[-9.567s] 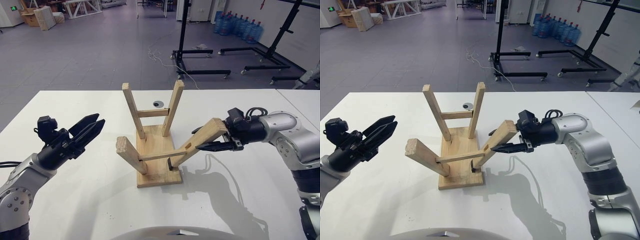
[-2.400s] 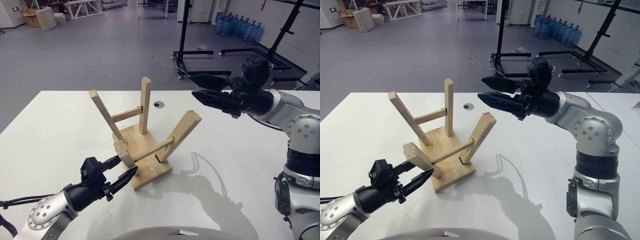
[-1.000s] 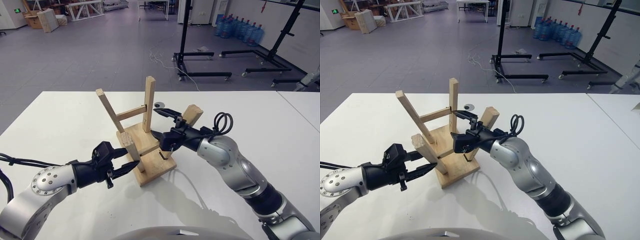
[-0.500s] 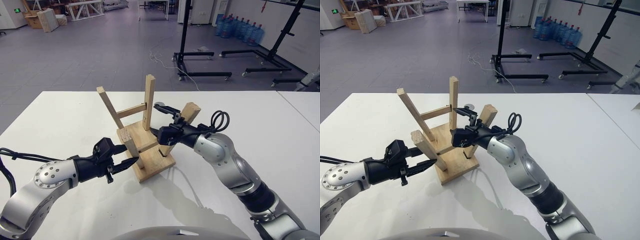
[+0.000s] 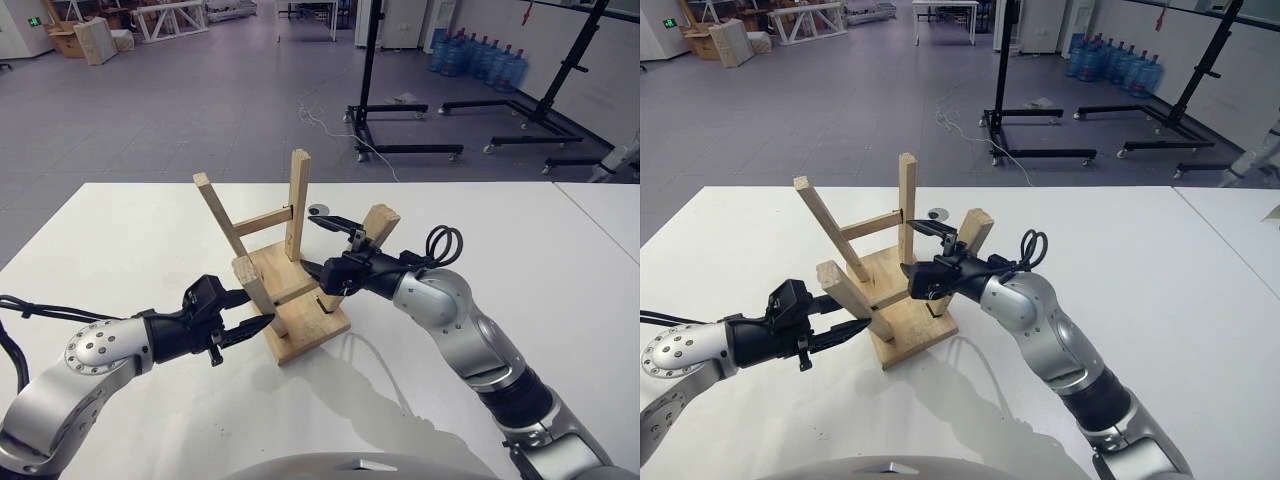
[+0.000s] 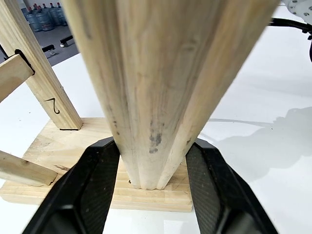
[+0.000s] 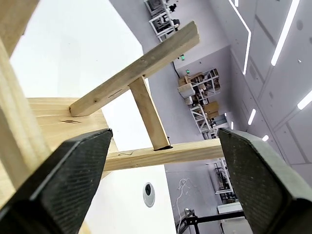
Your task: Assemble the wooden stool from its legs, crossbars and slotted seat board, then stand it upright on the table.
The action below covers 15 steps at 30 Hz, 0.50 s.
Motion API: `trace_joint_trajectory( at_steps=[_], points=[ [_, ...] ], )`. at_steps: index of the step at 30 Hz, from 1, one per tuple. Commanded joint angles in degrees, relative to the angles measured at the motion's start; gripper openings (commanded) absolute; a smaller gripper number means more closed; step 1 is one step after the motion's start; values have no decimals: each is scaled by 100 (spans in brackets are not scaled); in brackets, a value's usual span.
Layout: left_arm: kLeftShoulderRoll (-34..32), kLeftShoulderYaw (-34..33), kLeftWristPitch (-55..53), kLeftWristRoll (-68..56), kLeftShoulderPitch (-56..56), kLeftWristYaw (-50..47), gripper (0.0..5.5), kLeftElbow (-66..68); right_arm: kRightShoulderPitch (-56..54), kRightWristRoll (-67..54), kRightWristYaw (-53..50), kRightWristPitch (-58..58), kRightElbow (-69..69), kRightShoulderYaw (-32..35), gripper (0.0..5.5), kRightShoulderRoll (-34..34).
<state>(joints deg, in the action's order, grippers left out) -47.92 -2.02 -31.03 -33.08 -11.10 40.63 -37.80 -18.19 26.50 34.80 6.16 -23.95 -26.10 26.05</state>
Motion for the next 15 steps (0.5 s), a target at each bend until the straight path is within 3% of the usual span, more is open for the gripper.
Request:
trace_joint_trajectory(
  at_steps=[1, 5, 8, 11, 15],
  points=[
    [-183, 217, -404, 281, -198, 45, 204, 376, 51, -141, 166, 45, 288, -56, 402, -74],
    [-152, 252, -390, 319, -204, -6, 204, 401, -403, -767, -331, -90, 88, 774, 402, -458],
    [-154, 235, -359, 330, -278, -20, 204, 385, -1276, -2272, -746, -138, -66, 2194, 402, -897],
    [-157, 224, -316, 347, -360, -38, 204, 389, -1761, -2529, -942, -678, 470, 2818, 402, -637],
    [-165, 301, -288, 393, -312, -41, 204, 438, -1743, -3010, -1050, -167, 1469, 3482, 402, -399]
  ],
)
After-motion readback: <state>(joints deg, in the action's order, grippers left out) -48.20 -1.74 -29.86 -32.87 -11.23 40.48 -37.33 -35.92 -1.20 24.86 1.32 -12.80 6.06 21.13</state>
